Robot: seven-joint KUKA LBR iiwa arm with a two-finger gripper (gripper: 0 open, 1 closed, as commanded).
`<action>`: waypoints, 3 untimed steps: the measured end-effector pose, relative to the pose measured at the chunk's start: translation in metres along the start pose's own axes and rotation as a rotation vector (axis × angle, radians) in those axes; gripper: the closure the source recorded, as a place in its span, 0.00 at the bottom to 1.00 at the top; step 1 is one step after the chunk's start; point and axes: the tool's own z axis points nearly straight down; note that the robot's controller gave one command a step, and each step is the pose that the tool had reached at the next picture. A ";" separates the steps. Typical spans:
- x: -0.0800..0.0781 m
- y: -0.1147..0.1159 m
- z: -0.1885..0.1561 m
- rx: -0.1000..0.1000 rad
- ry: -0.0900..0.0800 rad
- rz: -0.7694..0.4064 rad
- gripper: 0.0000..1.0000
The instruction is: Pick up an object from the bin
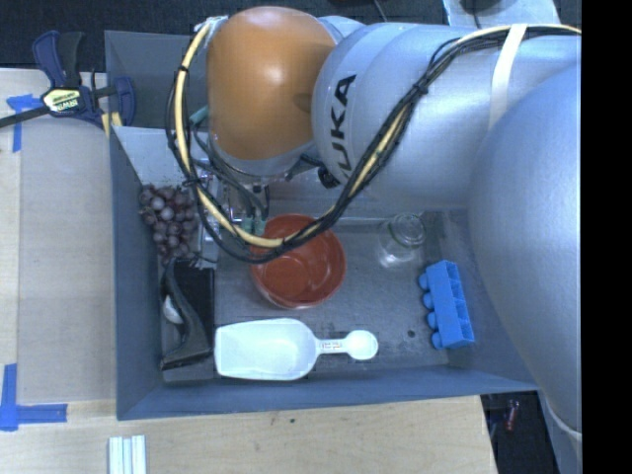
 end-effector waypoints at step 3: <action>0.083 -0.003 0.107 0.000 -0.008 -0.799 0.00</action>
Offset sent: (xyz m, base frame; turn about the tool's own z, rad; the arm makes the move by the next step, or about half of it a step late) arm -0.0755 0.0078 -0.0676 -0.2906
